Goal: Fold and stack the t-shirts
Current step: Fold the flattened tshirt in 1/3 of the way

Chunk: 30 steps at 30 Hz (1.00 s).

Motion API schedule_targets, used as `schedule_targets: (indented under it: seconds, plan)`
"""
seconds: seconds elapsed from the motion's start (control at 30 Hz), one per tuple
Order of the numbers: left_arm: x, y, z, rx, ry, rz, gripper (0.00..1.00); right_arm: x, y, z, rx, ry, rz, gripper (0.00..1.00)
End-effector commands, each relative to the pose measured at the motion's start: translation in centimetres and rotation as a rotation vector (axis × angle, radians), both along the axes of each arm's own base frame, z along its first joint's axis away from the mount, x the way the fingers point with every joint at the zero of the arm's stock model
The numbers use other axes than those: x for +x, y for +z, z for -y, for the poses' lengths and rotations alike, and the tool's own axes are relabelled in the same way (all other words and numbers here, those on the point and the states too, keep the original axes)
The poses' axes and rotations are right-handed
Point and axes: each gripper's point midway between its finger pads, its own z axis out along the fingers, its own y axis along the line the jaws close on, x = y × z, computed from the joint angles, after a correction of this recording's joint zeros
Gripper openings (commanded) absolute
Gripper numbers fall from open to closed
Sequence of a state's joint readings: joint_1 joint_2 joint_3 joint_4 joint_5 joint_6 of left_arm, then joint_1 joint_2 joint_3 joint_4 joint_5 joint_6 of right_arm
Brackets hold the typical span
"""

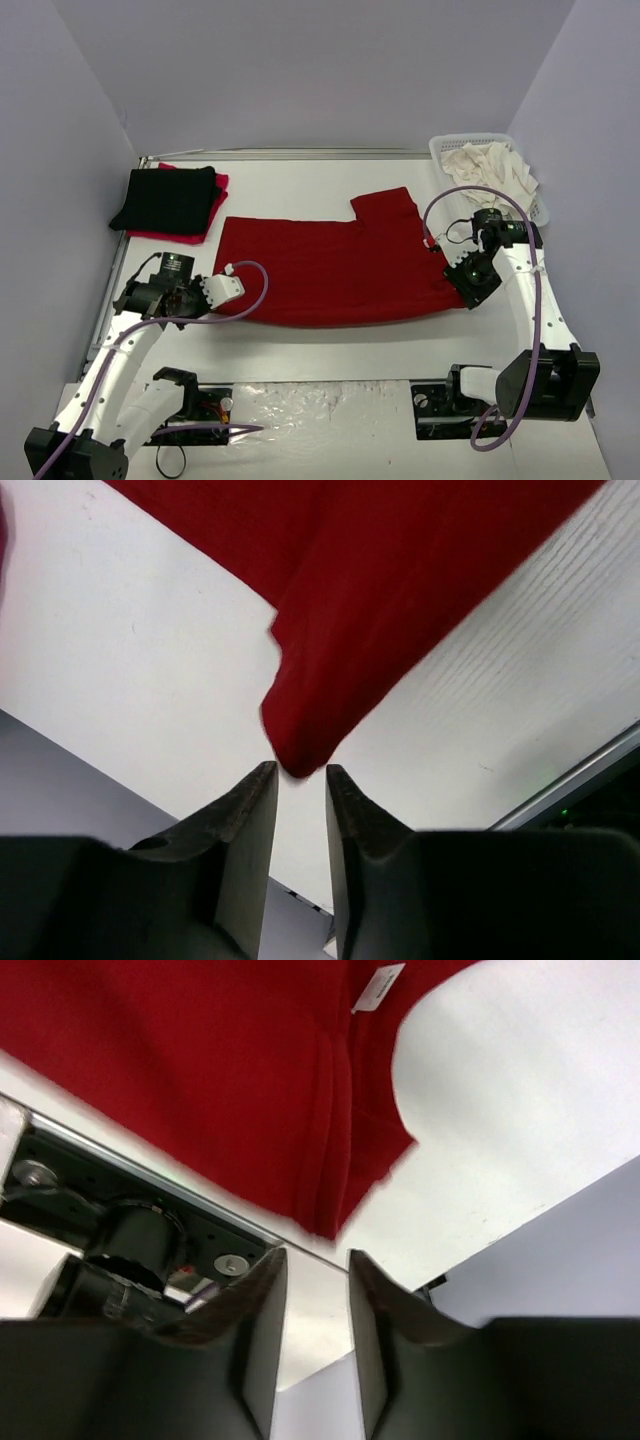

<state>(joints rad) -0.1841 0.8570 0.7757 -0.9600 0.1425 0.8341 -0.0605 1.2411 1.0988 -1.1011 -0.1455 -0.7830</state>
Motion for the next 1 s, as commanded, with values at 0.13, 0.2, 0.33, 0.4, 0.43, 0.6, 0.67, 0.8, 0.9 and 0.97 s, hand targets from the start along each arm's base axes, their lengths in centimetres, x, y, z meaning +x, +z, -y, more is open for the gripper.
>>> schedule_targets:
  seconds: [0.13,0.2,0.33,0.4,0.43,0.6,0.67,0.8,0.9,0.97]
  plan:
    - [-0.6,2.7,0.9,-0.031,-0.097,0.035,0.48,-1.8,0.6,0.5,-0.017,0.012,-0.044,0.53]
    - [-0.7,3.6,1.1,-0.034,-0.129,0.038,0.55,-1.3,0.9,0.5,-0.016,0.014,-0.037,0.58]
    - [-0.3,5.5,1.7,-0.046,-0.169,0.024,0.57,0.7,2.0,0.4,-0.006,0.015,0.006,0.59]
    - [0.7,5.7,1.8,-0.05,-0.148,0.023,0.57,2.1,2.4,0.1,0.013,0.012,0.026,0.58]
    - [1.2,5.9,2.1,-0.061,-0.14,0.03,0.57,2.8,2.7,0.0,0.023,0.008,0.043,0.58]
    - [6.6,6.6,3.8,-0.159,-0.009,0.081,0.58,9.7,5.4,-1.6,0.127,-0.016,0.182,0.56]
    - [9.2,7.3,4.6,-0.205,0.021,0.115,0.59,12.7,6.2,-2.9,0.206,-0.022,0.206,0.55]
    - [14.6,5.6,6.7,-0.311,0.121,0.049,0.56,17.9,7.0,-4.3,0.306,-0.033,0.243,0.54]
    - [18.6,4.8,7.7,-0.361,0.14,0.0,0.47,21.3,6.4,-5.0,0.357,-0.044,0.232,0.55]
    - [21.1,4.3,7.5,-0.366,0.164,-0.005,0.52,23.2,4.4,-5.3,0.378,-0.058,0.184,0.55]
